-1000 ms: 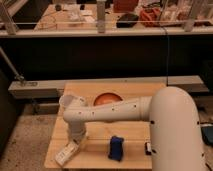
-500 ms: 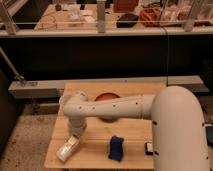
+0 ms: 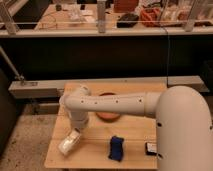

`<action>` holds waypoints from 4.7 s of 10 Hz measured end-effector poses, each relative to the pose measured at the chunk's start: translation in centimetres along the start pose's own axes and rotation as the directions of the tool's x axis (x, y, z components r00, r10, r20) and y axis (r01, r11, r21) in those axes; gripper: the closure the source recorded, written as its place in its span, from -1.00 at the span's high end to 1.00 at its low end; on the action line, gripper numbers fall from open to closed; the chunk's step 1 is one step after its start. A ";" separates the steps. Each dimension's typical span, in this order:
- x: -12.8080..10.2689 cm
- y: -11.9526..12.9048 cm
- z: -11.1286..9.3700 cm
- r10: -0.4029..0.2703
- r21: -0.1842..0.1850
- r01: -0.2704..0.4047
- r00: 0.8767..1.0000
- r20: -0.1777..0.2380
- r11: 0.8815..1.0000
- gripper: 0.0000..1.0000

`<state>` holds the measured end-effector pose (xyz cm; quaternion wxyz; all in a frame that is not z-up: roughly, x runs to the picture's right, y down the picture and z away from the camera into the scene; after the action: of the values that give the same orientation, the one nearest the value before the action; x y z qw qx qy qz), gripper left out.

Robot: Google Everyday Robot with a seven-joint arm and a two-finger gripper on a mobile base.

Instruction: Place the bottle in the ceramic bowl

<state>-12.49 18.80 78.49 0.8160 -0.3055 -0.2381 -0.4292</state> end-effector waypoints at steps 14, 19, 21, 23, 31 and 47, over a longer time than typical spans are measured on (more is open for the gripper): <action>12.1 1.8 -4.9 0.198 0.075 -0.193 0.978 -0.067 0.978 -0.97; 14.6 2.9 -5.7 0.263 0.097 -0.256 0.962 -0.069 0.962 -0.97; 15.3 3.2 -5.9 0.278 0.100 -0.271 0.958 -0.070 0.957 -0.97; 15.8 3.3 -6.1 0.295 0.105 -0.287 0.953 -0.069 0.952 -0.97; 17.3 3.7 -6.6 0.340 0.110 -0.332 0.937 -0.072 0.937 -0.97; 19.4 4.0 -7.4 0.375 0.115 -0.366 0.924 -0.074 0.924 -0.55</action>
<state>1.92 4.61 84.70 0.9068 -0.2837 -0.1581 -0.2688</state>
